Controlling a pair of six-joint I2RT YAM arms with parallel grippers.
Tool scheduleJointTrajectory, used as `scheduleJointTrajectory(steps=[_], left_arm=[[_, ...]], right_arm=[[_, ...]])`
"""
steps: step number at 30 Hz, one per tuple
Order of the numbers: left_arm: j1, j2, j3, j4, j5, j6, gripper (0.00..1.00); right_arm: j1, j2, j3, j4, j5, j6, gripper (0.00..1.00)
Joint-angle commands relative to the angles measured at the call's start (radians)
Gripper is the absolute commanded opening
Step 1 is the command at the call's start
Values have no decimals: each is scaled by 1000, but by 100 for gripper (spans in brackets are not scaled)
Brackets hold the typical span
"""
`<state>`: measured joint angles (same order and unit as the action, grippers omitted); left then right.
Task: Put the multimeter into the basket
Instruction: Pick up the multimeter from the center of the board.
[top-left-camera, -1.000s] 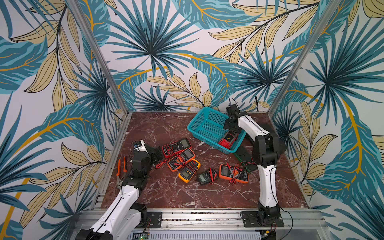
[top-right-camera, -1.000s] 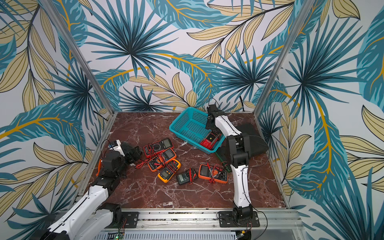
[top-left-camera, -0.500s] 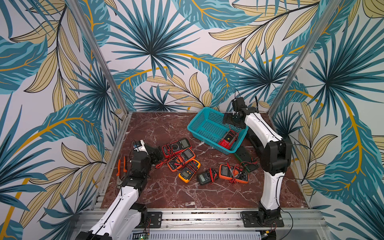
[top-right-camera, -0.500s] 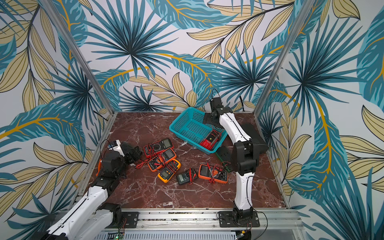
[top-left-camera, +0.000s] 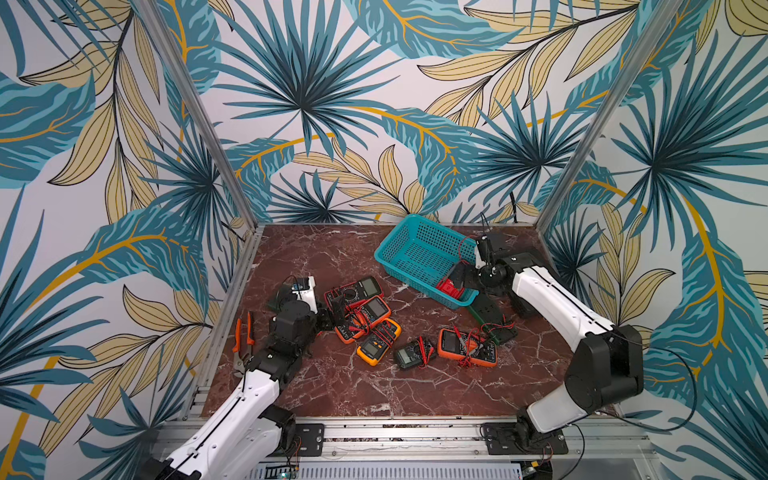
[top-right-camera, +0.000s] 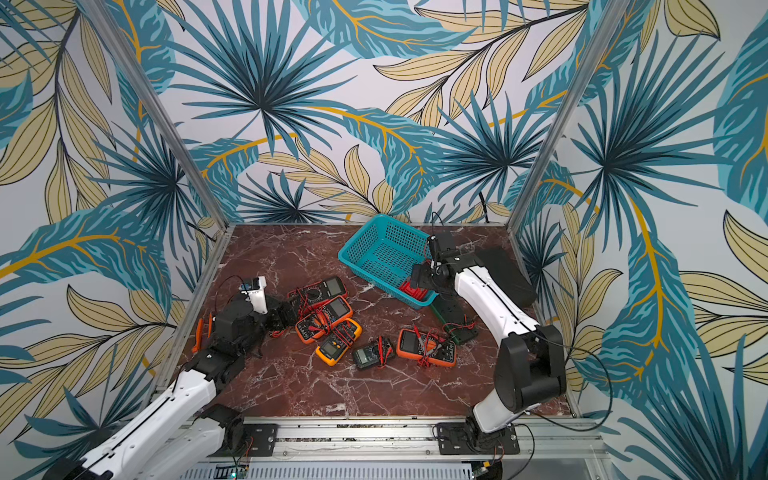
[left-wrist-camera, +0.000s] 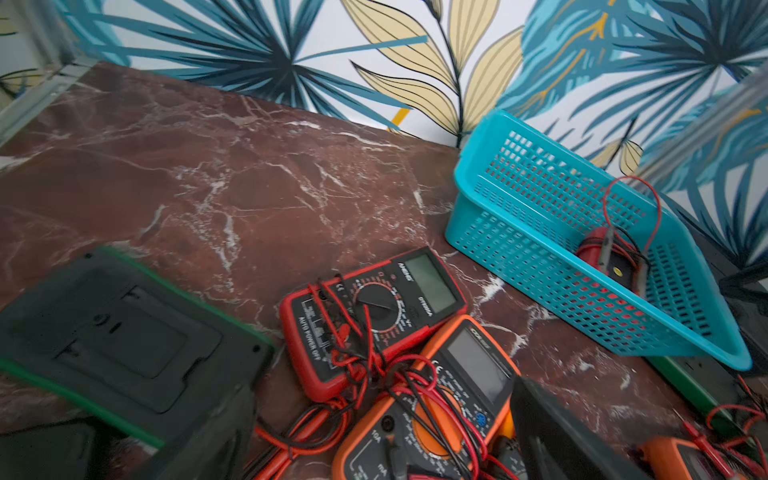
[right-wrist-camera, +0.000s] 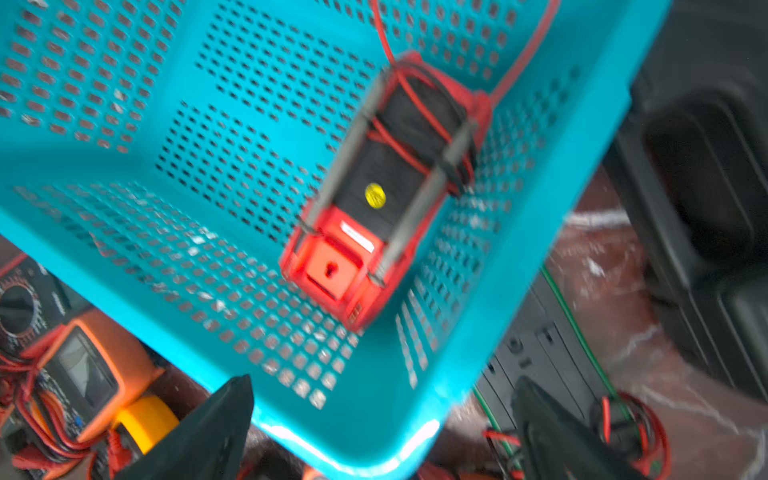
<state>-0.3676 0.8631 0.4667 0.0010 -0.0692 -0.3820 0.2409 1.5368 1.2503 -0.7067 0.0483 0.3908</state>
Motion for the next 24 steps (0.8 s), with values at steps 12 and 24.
scheduleJointTrajectory(steps=[12, 24], left_arm=[[-364, 450, 339, 24, 113, 390, 100], [-506, 905, 747, -154, 430, 745, 100]], right_arm=[[-19, -290, -276, 23, 195, 169, 100], [-188, -452, -385, 24, 179, 207, 99]])
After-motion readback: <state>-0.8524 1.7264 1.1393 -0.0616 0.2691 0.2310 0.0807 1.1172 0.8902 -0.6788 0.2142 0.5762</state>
